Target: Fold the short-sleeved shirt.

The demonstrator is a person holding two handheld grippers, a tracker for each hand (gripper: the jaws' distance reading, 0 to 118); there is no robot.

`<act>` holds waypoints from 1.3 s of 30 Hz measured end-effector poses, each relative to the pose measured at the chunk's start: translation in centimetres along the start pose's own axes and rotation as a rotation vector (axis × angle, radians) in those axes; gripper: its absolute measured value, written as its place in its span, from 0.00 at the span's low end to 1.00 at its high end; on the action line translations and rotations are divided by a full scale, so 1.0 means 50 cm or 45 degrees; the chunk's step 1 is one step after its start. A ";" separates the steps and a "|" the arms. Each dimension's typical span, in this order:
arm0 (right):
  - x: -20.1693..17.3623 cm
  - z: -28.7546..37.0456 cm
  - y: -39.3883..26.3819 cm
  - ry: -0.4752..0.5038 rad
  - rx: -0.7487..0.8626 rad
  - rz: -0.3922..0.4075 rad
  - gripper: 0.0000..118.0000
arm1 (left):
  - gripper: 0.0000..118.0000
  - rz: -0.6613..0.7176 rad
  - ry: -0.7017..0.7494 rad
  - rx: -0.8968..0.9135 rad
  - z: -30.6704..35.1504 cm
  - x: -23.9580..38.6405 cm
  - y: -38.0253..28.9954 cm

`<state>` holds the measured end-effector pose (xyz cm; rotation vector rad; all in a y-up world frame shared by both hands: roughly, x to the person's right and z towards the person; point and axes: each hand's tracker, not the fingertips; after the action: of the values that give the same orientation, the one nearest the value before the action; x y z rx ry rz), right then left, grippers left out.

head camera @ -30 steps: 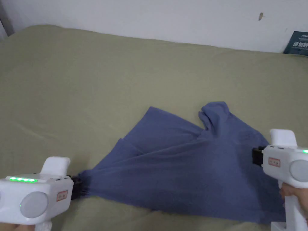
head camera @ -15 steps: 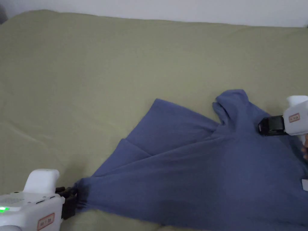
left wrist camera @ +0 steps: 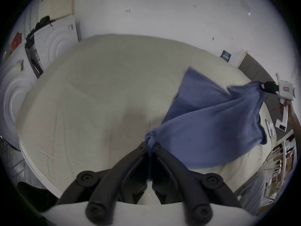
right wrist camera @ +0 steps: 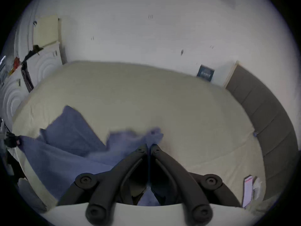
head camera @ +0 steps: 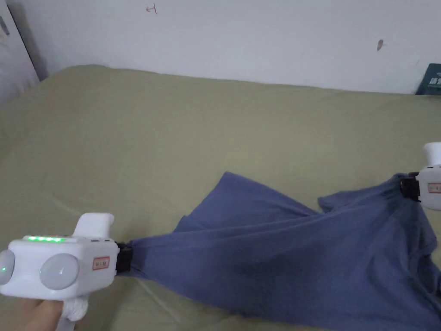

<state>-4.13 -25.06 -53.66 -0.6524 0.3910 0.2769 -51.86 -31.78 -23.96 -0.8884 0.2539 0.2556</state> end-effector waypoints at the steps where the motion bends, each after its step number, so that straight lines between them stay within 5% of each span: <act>1: 0.011 0.046 0.008 -0.012 0.041 -0.005 0.02 | 0.02 -0.015 -0.006 0.033 0.020 0.011 0.018; 12: 0.103 0.451 0.090 -0.193 0.409 -0.039 0.02 | 0.02 -0.137 -0.001 0.400 0.247 0.159 0.261; 17: 0.126 0.532 0.144 -0.275 0.503 -0.097 0.02 | 0.02 -0.206 0.043 0.472 0.326 0.214 0.382; 39: 0.157 0.385 0.509 -0.408 0.568 -0.122 0.02 | 0.02 -0.216 0.356 0.686 0.384 0.293 0.715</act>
<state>-1.43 7.56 -56.61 -0.1815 0.1043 0.1893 -47.47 6.63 -43.09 -0.4033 0.4784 -0.0981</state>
